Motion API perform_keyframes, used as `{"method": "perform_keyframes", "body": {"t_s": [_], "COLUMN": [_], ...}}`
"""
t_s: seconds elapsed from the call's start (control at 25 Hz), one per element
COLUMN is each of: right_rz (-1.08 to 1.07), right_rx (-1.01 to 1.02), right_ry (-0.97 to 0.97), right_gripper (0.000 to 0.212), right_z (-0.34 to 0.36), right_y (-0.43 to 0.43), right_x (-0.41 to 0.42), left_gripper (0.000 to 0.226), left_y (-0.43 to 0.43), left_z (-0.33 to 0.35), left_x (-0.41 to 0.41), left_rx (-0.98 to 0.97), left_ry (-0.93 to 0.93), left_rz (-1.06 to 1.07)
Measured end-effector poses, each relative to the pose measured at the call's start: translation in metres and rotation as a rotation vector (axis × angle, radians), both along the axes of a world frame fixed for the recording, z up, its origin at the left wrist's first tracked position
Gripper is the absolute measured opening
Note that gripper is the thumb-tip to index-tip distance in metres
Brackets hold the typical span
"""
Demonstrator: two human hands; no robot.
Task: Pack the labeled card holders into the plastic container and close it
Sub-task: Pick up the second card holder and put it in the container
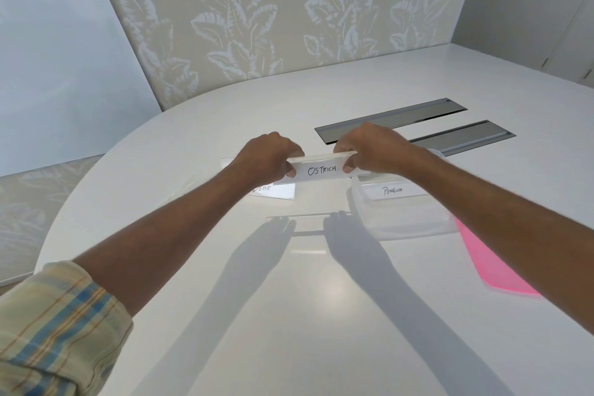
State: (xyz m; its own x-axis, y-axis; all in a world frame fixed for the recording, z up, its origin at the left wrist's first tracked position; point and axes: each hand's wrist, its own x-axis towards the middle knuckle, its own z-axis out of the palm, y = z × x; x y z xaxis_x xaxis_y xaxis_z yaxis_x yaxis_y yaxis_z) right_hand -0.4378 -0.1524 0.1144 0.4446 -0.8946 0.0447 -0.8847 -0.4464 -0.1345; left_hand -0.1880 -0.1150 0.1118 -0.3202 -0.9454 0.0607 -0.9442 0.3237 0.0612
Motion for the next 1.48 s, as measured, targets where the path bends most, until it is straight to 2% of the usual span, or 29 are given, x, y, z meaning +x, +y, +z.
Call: {"method": "perform_keyframes", "body": {"t_s": [0.32,0.68,1.24,1.48], "right_rz": [-0.120,-0.186,-0.065,-0.038], "right_rx": [0.027,0.108,0.222,0.271], "right_ry": [-0.057,-0.012,0.191,0.191], "right_gripper": [0.038,0.041,0.043,0.036], "right_z": [0.015,-0.008,-0.076,-0.087], "right_y": [-0.009,-0.020,-0.038,-0.039], "right_x": [-0.089,-0.163,-0.173,-0.172], "left_gripper": [0.036,0.045,0.052,0.031], "left_y": [-0.028,-0.050,-0.060,-0.065], "left_z": [0.008,-0.022,-0.077,-0.095], "left_x": [-0.089,-0.175,-0.207,-0.210], "left_rx": [-0.032,-0.006,0.220,0.224], "left_ry": [0.005,0.007,-0.117,-0.163], "left_rz": [-0.081,-0.118,-0.123,-0.188]}}
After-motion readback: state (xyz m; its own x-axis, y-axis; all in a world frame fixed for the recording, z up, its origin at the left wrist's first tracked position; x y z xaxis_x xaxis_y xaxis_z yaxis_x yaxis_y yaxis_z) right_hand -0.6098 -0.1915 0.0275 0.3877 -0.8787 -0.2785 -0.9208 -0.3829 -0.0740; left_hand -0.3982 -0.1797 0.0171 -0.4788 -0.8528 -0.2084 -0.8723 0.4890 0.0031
